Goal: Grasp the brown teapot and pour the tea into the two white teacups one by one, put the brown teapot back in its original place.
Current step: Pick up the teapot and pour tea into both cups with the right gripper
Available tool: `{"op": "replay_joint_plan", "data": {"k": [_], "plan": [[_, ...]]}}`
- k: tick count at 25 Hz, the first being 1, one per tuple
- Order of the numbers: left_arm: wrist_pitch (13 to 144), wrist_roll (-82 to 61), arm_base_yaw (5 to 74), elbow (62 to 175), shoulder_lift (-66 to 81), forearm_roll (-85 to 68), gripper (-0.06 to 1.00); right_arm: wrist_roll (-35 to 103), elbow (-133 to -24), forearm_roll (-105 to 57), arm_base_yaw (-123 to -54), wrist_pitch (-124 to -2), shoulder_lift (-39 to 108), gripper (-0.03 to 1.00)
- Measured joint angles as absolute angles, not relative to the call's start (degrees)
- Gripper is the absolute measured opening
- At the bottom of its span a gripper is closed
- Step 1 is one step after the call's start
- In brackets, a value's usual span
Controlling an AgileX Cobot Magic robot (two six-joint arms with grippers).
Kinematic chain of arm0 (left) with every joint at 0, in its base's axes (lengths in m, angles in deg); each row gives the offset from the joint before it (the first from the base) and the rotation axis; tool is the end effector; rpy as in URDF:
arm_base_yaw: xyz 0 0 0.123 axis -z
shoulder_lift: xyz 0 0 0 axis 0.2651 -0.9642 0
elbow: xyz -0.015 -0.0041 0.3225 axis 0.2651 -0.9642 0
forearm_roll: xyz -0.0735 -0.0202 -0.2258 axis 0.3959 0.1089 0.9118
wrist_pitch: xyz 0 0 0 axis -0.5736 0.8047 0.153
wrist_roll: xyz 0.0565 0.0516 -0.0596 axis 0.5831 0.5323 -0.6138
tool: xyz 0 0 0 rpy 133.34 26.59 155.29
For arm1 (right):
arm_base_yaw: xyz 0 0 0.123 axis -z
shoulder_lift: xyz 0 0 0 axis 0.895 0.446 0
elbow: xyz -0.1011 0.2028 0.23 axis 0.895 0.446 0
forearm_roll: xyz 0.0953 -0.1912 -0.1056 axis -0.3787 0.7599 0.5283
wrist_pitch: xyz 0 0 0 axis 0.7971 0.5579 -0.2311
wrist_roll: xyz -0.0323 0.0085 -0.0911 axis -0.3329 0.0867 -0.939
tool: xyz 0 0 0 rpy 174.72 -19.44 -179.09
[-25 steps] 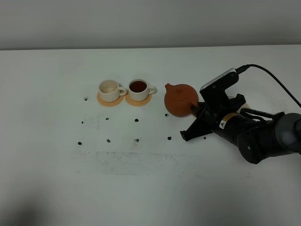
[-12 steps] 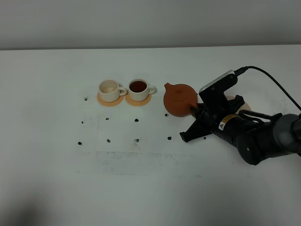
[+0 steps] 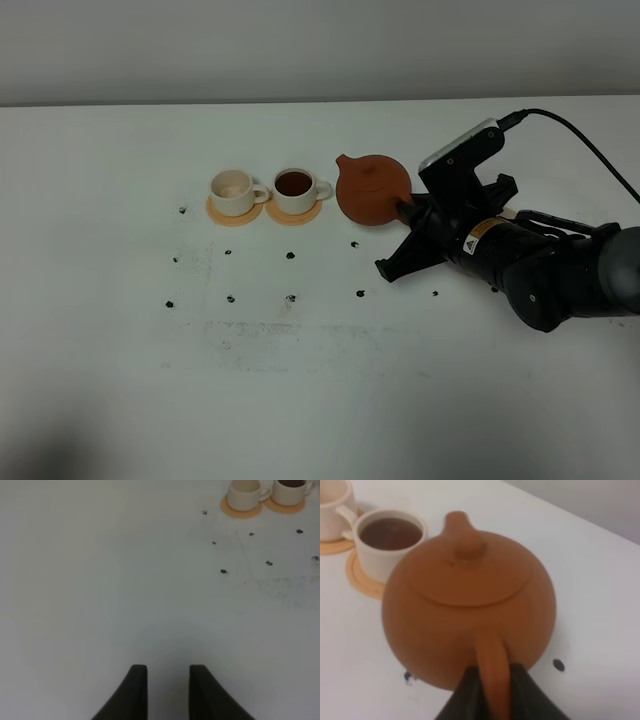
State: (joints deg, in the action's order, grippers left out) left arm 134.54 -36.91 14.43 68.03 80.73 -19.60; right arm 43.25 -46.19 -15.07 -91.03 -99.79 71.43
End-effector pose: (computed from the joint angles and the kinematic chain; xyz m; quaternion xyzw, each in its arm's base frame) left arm -0.0512 -0.0042 0.2710 0.0484 0.8453 0.0188 0.5318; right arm 0.3353 0.1753 0.1764 -0.3092 0.8072 0.0609 0.4991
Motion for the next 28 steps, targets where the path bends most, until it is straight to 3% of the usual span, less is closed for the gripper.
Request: {"op": "replay_joint_plan", "data": {"k": [28], "plan": [[134.5, -36.91, 14.43, 68.03, 80.73, -19.6, 0.22, 43.03, -75.34, -0.55, -99.44, -73.06, 78.16, 0.09]]}}
